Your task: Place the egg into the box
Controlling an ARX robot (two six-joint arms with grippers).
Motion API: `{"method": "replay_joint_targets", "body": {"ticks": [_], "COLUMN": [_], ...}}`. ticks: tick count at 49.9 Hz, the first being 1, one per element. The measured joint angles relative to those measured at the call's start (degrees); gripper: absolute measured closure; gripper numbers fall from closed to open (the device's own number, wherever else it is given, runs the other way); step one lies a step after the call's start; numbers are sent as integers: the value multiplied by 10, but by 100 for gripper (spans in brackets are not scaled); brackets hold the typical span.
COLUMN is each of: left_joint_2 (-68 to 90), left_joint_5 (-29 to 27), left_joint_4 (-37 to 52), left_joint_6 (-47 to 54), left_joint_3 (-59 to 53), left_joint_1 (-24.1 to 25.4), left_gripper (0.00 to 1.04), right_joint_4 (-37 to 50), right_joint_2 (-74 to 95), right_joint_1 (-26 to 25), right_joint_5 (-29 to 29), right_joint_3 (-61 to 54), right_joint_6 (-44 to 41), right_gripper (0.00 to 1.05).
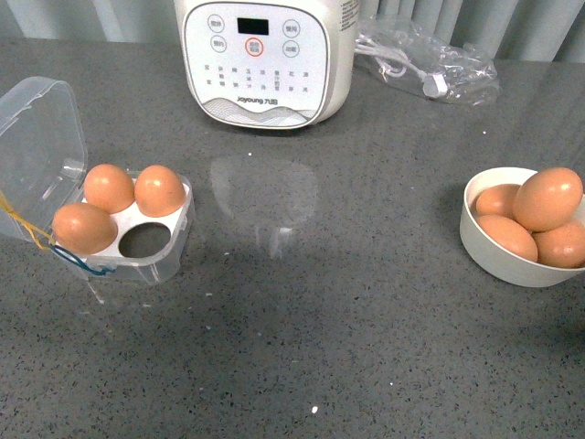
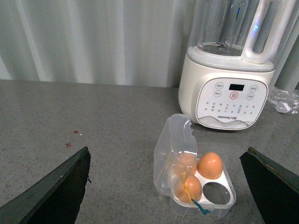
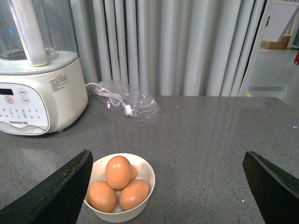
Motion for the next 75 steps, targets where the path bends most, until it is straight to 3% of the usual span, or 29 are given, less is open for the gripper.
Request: {"method": "replay_joint_targets", "body": {"ticks": [53, 55, 58, 59, 66, 75], "left_joint_2": [0, 0, 0, 0, 0, 0], "left_joint_5": [0, 0, 0, -2, 1, 0], "left_joint_4": [0, 0, 0, 0, 0, 0], "left_joint_6": [0, 0, 0, 0, 0, 0], "left_joint_3": [0, 0, 0, 0, 0, 0], "left_joint_1": [0, 0, 0, 0, 0, 0], "left_gripper": [7, 7, 7, 7, 7, 7], "right_joint_4": [0, -21, -99, -97, 5, 167], "right_joint_2": [0, 11, 87, 109, 261, 454], "right_joint_1": [0, 10, 53, 57, 24, 7], "right_joint_5": [0, 32, 158, 172, 123, 81], "right_joint_3": [0, 7, 55, 64, 101, 115], "right_joint_6": [0, 20, 103, 117, 177, 127], "right_gripper": [7, 7, 7, 7, 7, 7]}}
